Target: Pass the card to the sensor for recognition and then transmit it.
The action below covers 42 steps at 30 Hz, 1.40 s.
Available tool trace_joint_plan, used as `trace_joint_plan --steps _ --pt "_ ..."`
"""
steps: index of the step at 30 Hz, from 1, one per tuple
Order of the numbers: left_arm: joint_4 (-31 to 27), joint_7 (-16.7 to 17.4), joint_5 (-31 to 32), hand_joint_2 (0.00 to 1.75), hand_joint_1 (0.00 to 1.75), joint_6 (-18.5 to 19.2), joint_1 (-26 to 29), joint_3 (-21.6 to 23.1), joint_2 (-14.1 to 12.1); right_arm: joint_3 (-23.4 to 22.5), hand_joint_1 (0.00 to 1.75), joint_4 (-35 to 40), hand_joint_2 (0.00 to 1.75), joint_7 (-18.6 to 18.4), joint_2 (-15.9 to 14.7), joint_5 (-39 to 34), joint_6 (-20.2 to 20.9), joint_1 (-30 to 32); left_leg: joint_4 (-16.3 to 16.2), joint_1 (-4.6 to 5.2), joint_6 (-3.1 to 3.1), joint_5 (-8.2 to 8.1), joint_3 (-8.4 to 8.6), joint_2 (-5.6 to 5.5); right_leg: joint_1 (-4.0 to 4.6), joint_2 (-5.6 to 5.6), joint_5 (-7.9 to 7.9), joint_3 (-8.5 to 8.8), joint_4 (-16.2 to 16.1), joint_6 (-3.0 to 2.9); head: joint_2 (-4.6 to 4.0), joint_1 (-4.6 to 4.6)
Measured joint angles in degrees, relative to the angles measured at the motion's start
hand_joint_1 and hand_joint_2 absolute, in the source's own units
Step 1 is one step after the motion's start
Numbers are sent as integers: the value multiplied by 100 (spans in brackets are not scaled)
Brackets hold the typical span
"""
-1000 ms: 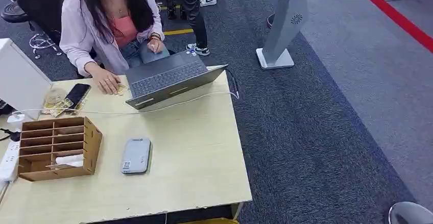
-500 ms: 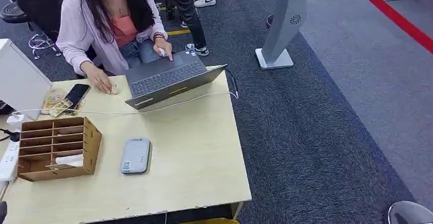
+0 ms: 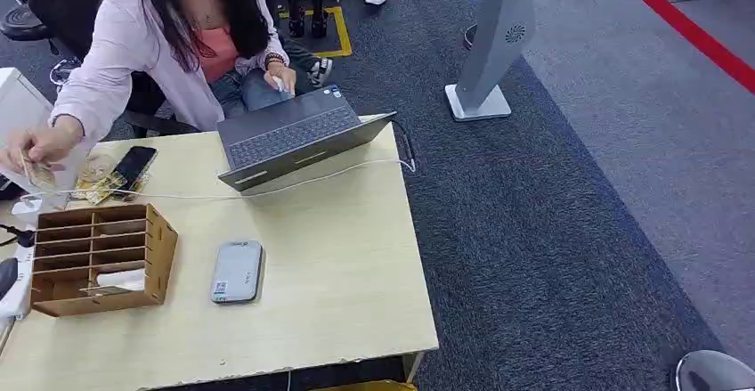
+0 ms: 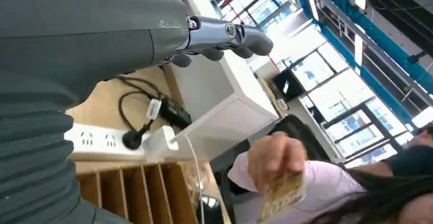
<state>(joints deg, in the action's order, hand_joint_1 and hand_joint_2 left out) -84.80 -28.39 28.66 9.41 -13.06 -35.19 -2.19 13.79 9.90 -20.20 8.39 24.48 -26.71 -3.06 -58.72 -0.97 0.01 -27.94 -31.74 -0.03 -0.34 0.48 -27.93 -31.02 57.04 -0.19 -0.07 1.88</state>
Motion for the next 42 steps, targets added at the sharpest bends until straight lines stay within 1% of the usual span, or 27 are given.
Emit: trace_joint_plan --steps 11,14,16,17,22,28,31,32,33,34,42 --pt "271 579 1410 175 0 -1451 -468 988 -695 72 0 -9 175 39 -35 151 109 -16 0 0 2 2 -2 3 0 2 2 -4 0 0 0 2" --pt "406 736 1811 175 0 -1865 -613 1269 -904 120 0 -17 175 59 -44 203 155 -27 -1 0 2 3 -3 3 0 3 3 -5 0 0 0 -2" --pt "481 815 2004 175 0 -2074 -684 1412 -994 129 0 -26 175 66 -46 234 181 -30 -1 0 1 4 -4 3 0 3 3 -4 1 0 0 0" --pt "547 879 2183 175 0 -2271 -742 1534 -1067 138 0 -28 175 68 -52 251 197 -30 -1 0 0 4 -4 4 0 4 3 -6 1 0 0 0" --pt "780 1106 2776 175 0 -2922 -976 1952 -1348 142 0 -35 175 72 -72 317 219 -39 -1 0 2 6 -7 3 0 3 5 -8 1 2 0 0" --pt "1091 1368 3486 175 0 -3713 -1294 2481 -1641 153 0 -48 175 74 -94 413 313 -56 -1 0 2 7 -9 3 0 4 6 -9 2 3 0 0" --pt "1211 1468 3767 175 0 -4047 -1389 2633 -1733 155 0 -52 175 76 -98 439 313 -57 -1 0 2 7 -9 5 0 6 7 -10 2 3 0 -2" --pt "1252 1486 3800 175 0 -4102 -1416 2675 -1753 160 0 -55 175 85 -101 441 313 -56 -1 0 2 7 -9 5 0 6 7 -10 2 3 0 2" --pt "1283 1490 3807 175 141 -4130 -1432 2703 -1768 162 0 -55 175 87 -105 441 313 -56 -1 0 2 7 -8 5 0 6 7 -11 2 3 0 0" --pt "1309 1490 3807 175 175 -4133 -1449 2716 -1777 164 0 -55 175 92 -107 441 313 -57 -1 0 2 7 -9 5 0 6 7 -11 2 3 0 0" --pt "1571 1370 3787 175 175 -4148 -1591 2952 -1796 184 0 -57 175 83 -116 441 310 -58 -1 0 2 7 -11 5 0 5 7 -12 2 3 0 2"
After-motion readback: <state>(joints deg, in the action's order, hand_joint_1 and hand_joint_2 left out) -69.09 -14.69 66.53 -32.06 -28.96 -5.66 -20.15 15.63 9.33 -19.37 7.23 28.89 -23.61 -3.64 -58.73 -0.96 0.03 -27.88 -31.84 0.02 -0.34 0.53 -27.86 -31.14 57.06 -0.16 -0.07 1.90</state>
